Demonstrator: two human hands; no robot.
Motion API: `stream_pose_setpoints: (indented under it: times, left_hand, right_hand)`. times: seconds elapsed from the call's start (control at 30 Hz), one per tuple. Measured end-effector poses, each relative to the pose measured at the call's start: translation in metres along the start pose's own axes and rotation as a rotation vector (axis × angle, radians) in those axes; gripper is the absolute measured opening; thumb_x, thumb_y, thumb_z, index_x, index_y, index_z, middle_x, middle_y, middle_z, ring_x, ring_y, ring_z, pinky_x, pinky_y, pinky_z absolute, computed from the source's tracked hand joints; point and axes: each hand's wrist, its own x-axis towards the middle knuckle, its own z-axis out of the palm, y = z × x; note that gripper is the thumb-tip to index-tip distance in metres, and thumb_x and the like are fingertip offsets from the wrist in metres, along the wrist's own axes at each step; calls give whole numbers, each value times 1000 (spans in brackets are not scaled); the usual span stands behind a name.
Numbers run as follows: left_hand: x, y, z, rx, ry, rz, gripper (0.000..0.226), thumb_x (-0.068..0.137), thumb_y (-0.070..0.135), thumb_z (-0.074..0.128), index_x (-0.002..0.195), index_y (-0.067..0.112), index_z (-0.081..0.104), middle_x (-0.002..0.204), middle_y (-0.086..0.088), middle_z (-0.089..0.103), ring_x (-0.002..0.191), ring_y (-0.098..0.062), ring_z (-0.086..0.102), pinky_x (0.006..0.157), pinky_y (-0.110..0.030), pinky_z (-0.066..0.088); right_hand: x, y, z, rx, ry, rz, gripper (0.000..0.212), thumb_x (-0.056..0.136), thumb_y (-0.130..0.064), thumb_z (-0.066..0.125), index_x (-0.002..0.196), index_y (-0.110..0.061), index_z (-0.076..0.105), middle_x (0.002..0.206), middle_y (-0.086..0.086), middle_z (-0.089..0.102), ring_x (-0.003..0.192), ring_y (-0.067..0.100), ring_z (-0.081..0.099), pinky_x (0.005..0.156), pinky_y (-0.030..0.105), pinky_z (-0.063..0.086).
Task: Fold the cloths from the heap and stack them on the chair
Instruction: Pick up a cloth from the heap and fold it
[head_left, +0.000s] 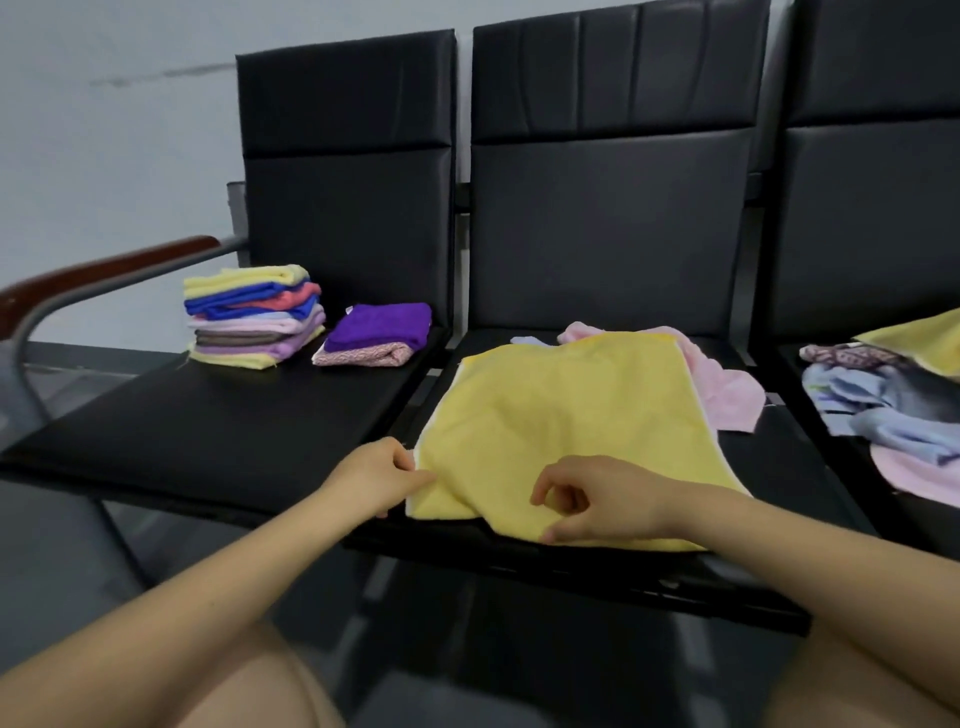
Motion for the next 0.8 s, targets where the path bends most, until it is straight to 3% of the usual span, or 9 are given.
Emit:
stream_pose_setpoints:
  times: [0.13, 0.27, 0.33, 0.5, 0.63, 0.73, 0.8]
  left_hand:
    - [-14, -4, 9, -104, -149, -54, 24, 89, 37, 63, 86, 14, 60, 81, 1, 60, 66, -8, 58, 50, -18, 44]
    - [-10, -4, -1, -634, -145, -82, 14, 93, 23, 60, 81, 17, 58, 76, -1, 57, 67, -10, 55, 56, -19, 41]
    - [-9, -10, -6, -767, -152, -83, 15, 94, 21, 57, 79, 18, 57, 73, -1, 54, 61, -10, 53, 51, -19, 39]
    - [-11, -30, 0, -187, -185, 12, 12, 88, 18, 58, 78, 15, 53, 67, -1, 55, 53, -9, 49, 47, -20, 33]
    - [-12, -30, 5, -98, -44, 55, 19, 80, 21, 70, 89, 17, 54, 73, 3, 58, 60, -11, 53, 57, -26, 42]
    - [-22, -18, 9, 154, 150, 267, 30, 77, 31, 72, 95, 25, 48, 82, 9, 50, 67, -7, 48, 60, -27, 39]
    - [-29, -4, 15, 144, 162, 450, 28, 80, 39, 70, 95, 30, 49, 87, 10, 47, 73, -6, 48, 68, -29, 43]
  right_hand:
    - [-2, 0, 2, -31, 13, -10, 37, 83, -41, 71, 115, -28, 59, 89, -13, 51, 77, 3, 47, 76, 19, 41]
    - [-5, 5, 4, -12, 19, -10, 41, 81, -42, 73, 118, -33, 58, 92, -16, 49, 82, 3, 49, 77, 15, 41]
    - [-9, 8, 5, 7, 12, -6, 46, 80, -43, 73, 122, -34, 55, 96, -16, 49, 87, 4, 50, 81, 16, 42]
    - [-18, 17, 7, 29, 37, -6, 46, 79, -39, 76, 121, -36, 56, 98, -14, 48, 92, 6, 50, 83, 14, 41]
    - [-22, 20, 9, -21, 80, -54, 34, 81, -36, 74, 112, -34, 60, 95, -17, 48, 88, 1, 49, 80, 14, 41]
    - [-22, 21, 8, -37, 102, -102, 15, 85, -31, 70, 101, -31, 68, 96, -14, 56, 86, 3, 53, 80, 19, 44]
    - [-20, 19, 5, -37, 107, -110, 11, 88, -29, 67, 98, -26, 69, 94, -14, 59, 84, 3, 55, 78, 16, 43]
